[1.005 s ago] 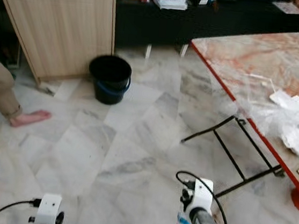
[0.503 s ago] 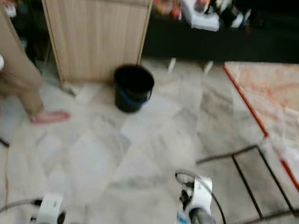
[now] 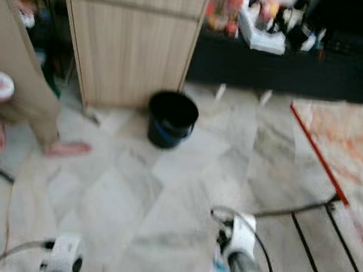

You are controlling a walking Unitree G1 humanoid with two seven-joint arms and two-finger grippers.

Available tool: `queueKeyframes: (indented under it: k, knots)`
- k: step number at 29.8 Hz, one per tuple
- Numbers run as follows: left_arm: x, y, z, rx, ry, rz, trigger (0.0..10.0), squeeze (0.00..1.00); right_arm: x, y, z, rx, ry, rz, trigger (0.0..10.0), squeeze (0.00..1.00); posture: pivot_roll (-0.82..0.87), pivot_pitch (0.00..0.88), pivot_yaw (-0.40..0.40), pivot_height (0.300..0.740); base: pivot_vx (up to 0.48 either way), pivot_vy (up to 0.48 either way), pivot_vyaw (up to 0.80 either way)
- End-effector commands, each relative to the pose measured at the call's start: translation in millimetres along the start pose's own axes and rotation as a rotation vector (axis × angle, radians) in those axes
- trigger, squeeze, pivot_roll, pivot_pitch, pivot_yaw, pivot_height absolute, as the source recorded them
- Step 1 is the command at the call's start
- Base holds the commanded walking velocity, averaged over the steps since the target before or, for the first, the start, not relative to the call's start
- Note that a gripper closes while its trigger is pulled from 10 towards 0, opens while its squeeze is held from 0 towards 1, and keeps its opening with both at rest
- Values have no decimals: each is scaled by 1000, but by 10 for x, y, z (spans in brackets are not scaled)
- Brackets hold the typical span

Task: Picking trash to rubbish bin

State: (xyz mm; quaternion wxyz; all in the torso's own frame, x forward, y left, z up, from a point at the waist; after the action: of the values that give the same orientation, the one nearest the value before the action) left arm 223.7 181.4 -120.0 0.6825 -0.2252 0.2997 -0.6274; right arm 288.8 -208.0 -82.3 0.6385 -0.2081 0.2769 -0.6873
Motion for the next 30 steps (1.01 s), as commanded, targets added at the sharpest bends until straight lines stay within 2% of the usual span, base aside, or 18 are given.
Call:
queueKeyframes:
  k: [1, 15, 18, 30]
  knots:
    - [128, -88, -296, -97, 5, -29, 10000, 0, 232, -64, -136, -34, 22, -60, 10000, 0, 72, 214, -182, 740, 330, 0, 0]
    - [134, -100, -323, -104, 3, -29, 10000, 0, 233, -64, -131, -33, 30, -53, 10000, 0, 71, 220, -186, 740, 335, 0, 0]
    - [135, -101, -328, -105, 2, -29, 10000, 0, 232, -63, -125, -31, 32, -52, 10000, 0, 71, 219, -186, 740, 341, 0, -717]
    - [135, -104, -338, -109, 2, -27, 10000, 0, 236, -61, -119, -33, 13, -53, 10000, 0, 72, 221, -190, 740, 339, 0, 0]
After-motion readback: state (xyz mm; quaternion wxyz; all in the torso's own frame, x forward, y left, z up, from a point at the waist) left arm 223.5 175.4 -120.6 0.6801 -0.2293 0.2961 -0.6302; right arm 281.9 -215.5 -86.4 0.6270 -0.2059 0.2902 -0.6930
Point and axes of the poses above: a point about 5 cm out from each wrist's last joint towards the gripper, its own y axis pointing out of the wrist towards the gripper, its own z axis along the axis of the wrist's last joint, x = y × z, the point moved 6 cm from there along y, pointing out of the wrist towards the gripper
